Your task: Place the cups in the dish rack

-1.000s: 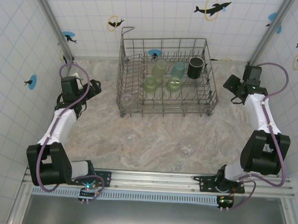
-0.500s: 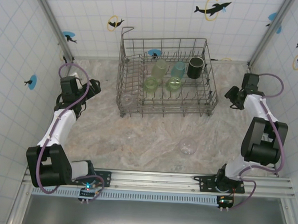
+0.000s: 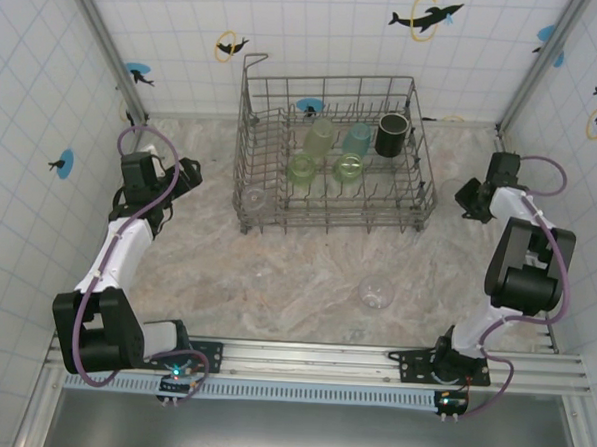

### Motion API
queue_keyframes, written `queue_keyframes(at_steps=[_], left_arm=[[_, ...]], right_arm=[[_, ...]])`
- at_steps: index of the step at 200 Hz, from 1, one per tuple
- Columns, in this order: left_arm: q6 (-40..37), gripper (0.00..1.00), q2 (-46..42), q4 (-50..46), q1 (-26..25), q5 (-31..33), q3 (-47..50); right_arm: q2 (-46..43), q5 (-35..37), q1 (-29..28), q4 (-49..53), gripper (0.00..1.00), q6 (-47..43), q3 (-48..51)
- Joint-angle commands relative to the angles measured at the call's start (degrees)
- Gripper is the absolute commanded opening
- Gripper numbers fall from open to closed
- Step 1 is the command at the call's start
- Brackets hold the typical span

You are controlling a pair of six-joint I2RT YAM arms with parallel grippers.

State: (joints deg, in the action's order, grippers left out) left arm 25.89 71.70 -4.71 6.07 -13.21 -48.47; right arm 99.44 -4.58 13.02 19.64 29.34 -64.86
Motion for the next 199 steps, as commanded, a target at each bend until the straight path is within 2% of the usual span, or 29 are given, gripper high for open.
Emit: queue_keyframes(at_steps=[1,11,49,81,104,119,145,182,199], left_arm=[[-0.65,0.97,-0.43,-0.38,0.44,0.27,-0.97],[-0.67,0.97,-0.21,-0.84,0.42,0.5,-1.76],[0.65,0.98,-0.2,-3.18,0.4,-1.0,-6.54],[4.18,0.97,-0.16,-3.11,0.44,-7.02,-9.99],[6.77,0.98,0.78,-3.45,0.4,-12.7,-12.17],[9.17,0.98,0.97,-2.94,0.39,-15.08,-13.55],[14.28,0.97,1.37,-0.37,0.42,-20.33,-16.08],[27.77,0.98,3.95,12.83,0.21,-30.62,-14.43],[31.17,0.98,5.49,15.5,-0.69,-31.58,-14.99]], right_arm=[[-0.21,-1.5,0.84,-0.69,0.06,0.28,-1.1],[-0.45,-2.06,1.09,-0.44,0.0,0.28,-1.3],[-3.42,-2.58,1.24,0.77,0.0,0.36,-3.67],[-7.69,-3.08,0.41,1.14,0.0,0.98,-7.02],[-10.92,-9.6,-0.81,-2.36,0.0,1.5,-7.68],[-12.43,-11.16,-1.9,-3.03,0.0,2.35,-8.62],[-15.02,-10.93,-4.62,-4.23,0.0,2.38,-10.77],[-15.51,-18.85,-13.02,-14.62,0.0,3.44,-10.44],[-13.04,-22.85,-17.56,-19.9,0.0,4.56,-10.34]])
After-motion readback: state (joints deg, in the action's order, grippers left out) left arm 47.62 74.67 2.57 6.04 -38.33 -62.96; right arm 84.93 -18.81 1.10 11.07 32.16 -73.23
